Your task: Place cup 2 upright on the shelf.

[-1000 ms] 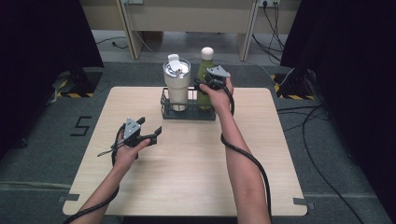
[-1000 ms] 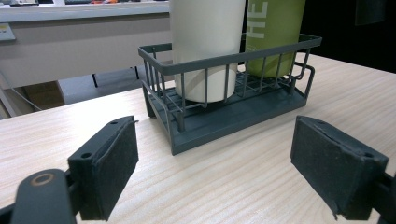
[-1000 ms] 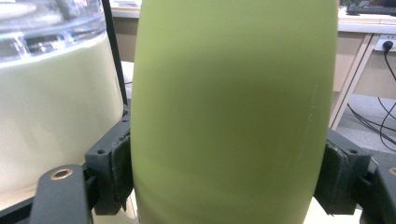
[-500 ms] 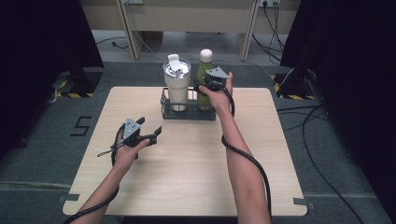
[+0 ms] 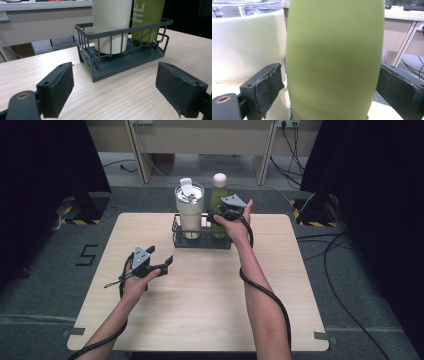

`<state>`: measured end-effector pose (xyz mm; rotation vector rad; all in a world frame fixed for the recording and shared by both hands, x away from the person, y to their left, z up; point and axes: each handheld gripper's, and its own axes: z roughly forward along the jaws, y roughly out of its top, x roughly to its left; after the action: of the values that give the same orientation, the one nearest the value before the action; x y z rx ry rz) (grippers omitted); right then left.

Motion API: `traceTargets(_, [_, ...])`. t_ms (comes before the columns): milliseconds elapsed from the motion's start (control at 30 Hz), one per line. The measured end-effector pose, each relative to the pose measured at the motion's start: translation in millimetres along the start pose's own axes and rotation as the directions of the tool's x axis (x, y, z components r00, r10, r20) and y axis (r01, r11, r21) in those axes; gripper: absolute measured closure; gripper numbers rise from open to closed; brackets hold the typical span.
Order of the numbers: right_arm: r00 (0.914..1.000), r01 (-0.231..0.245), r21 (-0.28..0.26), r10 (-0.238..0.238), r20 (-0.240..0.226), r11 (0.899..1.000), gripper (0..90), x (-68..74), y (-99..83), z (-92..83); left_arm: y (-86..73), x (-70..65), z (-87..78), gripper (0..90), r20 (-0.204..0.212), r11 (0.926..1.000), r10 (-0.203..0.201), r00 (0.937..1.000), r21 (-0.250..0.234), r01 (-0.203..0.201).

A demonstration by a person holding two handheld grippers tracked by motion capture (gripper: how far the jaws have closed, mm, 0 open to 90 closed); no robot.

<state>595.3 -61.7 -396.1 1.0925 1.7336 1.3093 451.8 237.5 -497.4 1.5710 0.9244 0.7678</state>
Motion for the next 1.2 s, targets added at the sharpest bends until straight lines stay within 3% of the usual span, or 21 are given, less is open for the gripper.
traceTargets(567, [0.9999, 0.015, -0.001, -0.015, -0.005, 1.000, 7.3, -3.1, -1.9, -28.1, 1.2, 0.4, -1.0, 14.3, -0.004, 1.0000, 0.002, 1.0000, -0.003, -0.002])
traceTargets(1200, [0.9999, 0.008, 0.013, -0.007, -0.007, 1.000, 8.9, -12.4, -18.9, -66.1, 3.4, 0.9, -3.1, 14.3, -0.010, 1.0000, 0.002, 0.9999, -0.009, -0.002])
